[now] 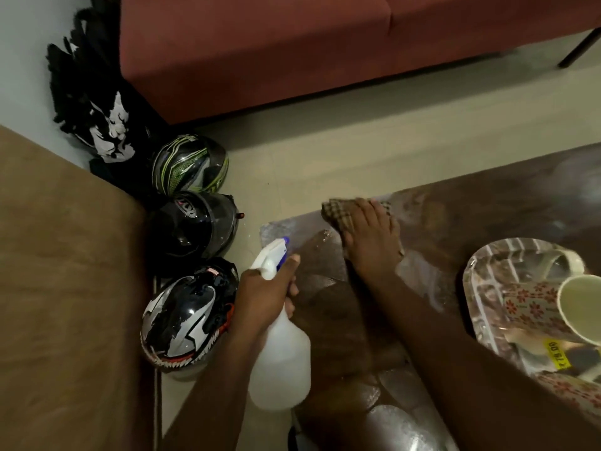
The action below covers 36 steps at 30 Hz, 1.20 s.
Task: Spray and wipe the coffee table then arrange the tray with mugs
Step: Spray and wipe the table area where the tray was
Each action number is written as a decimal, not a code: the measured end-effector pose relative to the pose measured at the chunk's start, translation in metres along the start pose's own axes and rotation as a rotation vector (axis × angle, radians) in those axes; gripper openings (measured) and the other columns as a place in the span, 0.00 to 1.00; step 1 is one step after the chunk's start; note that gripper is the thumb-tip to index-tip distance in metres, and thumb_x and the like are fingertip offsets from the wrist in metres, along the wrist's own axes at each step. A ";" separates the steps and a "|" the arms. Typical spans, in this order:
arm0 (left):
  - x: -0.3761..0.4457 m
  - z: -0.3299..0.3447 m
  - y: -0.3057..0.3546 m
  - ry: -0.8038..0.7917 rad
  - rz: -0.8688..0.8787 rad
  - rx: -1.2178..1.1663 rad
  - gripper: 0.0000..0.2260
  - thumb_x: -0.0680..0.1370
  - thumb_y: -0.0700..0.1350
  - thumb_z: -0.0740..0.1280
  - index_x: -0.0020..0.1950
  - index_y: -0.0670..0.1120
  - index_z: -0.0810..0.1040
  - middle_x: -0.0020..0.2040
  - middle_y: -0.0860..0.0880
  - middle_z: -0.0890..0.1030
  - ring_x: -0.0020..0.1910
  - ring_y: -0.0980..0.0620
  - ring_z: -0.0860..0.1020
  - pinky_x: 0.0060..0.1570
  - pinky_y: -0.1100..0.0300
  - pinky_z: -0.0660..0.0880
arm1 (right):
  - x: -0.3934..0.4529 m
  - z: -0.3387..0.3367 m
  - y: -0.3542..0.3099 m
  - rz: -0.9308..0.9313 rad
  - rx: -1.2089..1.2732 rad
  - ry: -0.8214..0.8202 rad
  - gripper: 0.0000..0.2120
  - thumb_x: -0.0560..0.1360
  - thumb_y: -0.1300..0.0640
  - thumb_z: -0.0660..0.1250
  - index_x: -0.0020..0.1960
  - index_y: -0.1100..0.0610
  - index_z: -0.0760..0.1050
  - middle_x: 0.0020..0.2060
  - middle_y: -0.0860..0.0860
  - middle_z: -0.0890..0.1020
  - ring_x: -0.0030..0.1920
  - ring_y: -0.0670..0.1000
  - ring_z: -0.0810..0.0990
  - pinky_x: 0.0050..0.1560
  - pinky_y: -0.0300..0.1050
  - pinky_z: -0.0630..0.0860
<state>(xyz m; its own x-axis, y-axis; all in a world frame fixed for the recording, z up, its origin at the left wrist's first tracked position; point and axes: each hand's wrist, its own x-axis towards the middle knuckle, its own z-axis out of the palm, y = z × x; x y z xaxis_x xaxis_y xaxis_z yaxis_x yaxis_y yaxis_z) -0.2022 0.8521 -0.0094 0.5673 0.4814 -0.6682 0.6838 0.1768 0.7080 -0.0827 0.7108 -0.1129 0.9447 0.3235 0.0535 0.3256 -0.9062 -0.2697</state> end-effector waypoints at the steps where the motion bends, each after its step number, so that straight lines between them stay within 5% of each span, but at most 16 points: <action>1: 0.003 -0.001 0.002 0.000 0.018 0.003 0.15 0.75 0.53 0.71 0.37 0.42 0.79 0.30 0.44 0.80 0.20 0.50 0.71 0.26 0.60 0.71 | 0.009 0.007 -0.022 -0.007 0.034 0.005 0.23 0.74 0.50 0.56 0.67 0.54 0.71 0.66 0.53 0.74 0.68 0.57 0.69 0.67 0.57 0.61; 5: 0.005 -0.008 0.002 0.051 0.094 0.033 0.13 0.76 0.50 0.70 0.36 0.43 0.77 0.25 0.47 0.76 0.19 0.51 0.71 0.24 0.63 0.71 | -0.023 0.031 -0.091 -0.435 0.058 -0.107 0.23 0.73 0.53 0.54 0.64 0.58 0.74 0.64 0.56 0.76 0.67 0.59 0.70 0.70 0.56 0.56; 8: 0.009 -0.019 0.001 0.052 0.108 0.072 0.08 0.76 0.51 0.70 0.43 0.47 0.80 0.26 0.53 0.80 0.20 0.58 0.75 0.23 0.70 0.71 | -0.061 0.018 -0.057 -0.779 0.070 -0.218 0.19 0.76 0.50 0.59 0.64 0.55 0.73 0.66 0.53 0.74 0.70 0.55 0.67 0.72 0.55 0.59; 10: 0.009 -0.024 0.000 0.022 0.066 0.072 0.12 0.76 0.52 0.70 0.43 0.42 0.82 0.31 0.48 0.83 0.20 0.56 0.74 0.21 0.70 0.70 | -0.050 0.006 -0.004 -0.679 0.009 -0.205 0.21 0.77 0.48 0.60 0.69 0.52 0.69 0.69 0.51 0.71 0.72 0.54 0.65 0.71 0.54 0.60; 13: 0.004 -0.021 -0.009 0.005 0.029 0.031 0.12 0.76 0.50 0.70 0.45 0.42 0.79 0.29 0.44 0.78 0.20 0.51 0.73 0.22 0.64 0.71 | -0.004 -0.004 0.049 -0.174 -0.107 -0.085 0.23 0.78 0.46 0.51 0.69 0.54 0.68 0.69 0.53 0.71 0.69 0.57 0.68 0.68 0.57 0.63; 16: -0.001 -0.011 -0.014 -0.002 0.058 0.032 0.11 0.75 0.53 0.71 0.44 0.46 0.80 0.30 0.46 0.81 0.23 0.50 0.74 0.27 0.60 0.73 | 0.022 -0.002 0.027 0.105 -0.040 0.074 0.20 0.76 0.50 0.60 0.66 0.55 0.71 0.66 0.54 0.74 0.68 0.58 0.70 0.67 0.59 0.64; 19: -0.007 -0.001 -0.012 0.012 0.129 0.010 0.03 0.76 0.52 0.70 0.47 0.57 0.77 0.34 0.46 0.83 0.24 0.50 0.74 0.29 0.59 0.73 | -0.007 0.010 -0.018 -0.047 0.044 0.067 0.21 0.74 0.52 0.65 0.66 0.55 0.71 0.66 0.54 0.74 0.68 0.59 0.69 0.68 0.58 0.63; 23: -0.020 0.006 0.002 0.126 0.222 0.004 0.09 0.75 0.52 0.71 0.52 0.49 0.80 0.29 0.48 0.79 0.23 0.52 0.75 0.30 0.61 0.74 | -0.108 -0.006 -0.001 -0.421 0.009 -0.128 0.24 0.75 0.48 0.60 0.70 0.50 0.66 0.69 0.50 0.71 0.72 0.55 0.64 0.71 0.61 0.59; 27: -0.039 0.013 0.016 0.106 0.253 -0.056 0.07 0.75 0.53 0.70 0.37 0.62 0.82 0.31 0.47 0.80 0.25 0.49 0.74 0.34 0.55 0.74 | -0.127 -0.024 0.059 -0.035 -0.076 -0.142 0.24 0.76 0.47 0.53 0.71 0.50 0.66 0.71 0.51 0.68 0.74 0.53 0.57 0.70 0.61 0.59; 30: -0.051 0.020 0.012 0.145 0.249 0.037 0.14 0.75 0.55 0.69 0.34 0.48 0.80 0.27 0.47 0.78 0.24 0.54 0.75 0.37 0.58 0.72 | -0.100 -0.024 0.053 0.194 -0.081 -0.055 0.23 0.76 0.50 0.60 0.69 0.55 0.67 0.69 0.54 0.71 0.72 0.57 0.64 0.69 0.61 0.62; 32: -0.058 0.025 0.006 0.170 0.279 0.016 0.15 0.74 0.54 0.70 0.34 0.45 0.77 0.25 0.48 0.77 0.24 0.53 0.76 0.38 0.56 0.75 | -0.099 -0.019 0.049 0.220 -0.053 0.004 0.24 0.74 0.52 0.65 0.68 0.56 0.68 0.68 0.55 0.72 0.71 0.58 0.66 0.68 0.60 0.62; 36: -0.074 0.037 -0.004 0.141 0.276 0.090 0.15 0.72 0.57 0.71 0.37 0.46 0.79 0.26 0.47 0.79 0.25 0.54 0.77 0.37 0.57 0.76 | -0.159 -0.025 0.047 0.065 -0.043 -0.033 0.23 0.77 0.51 0.55 0.71 0.54 0.65 0.70 0.54 0.70 0.73 0.56 0.63 0.70 0.57 0.56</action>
<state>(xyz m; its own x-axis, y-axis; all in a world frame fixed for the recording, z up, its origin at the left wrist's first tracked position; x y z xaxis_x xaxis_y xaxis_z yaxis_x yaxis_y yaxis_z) -0.2299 0.7838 0.0287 0.6718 0.6162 -0.4112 0.5545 -0.0502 0.8307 -0.2166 0.6100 -0.1100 0.9624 0.2716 0.0052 0.2654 -0.9363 -0.2299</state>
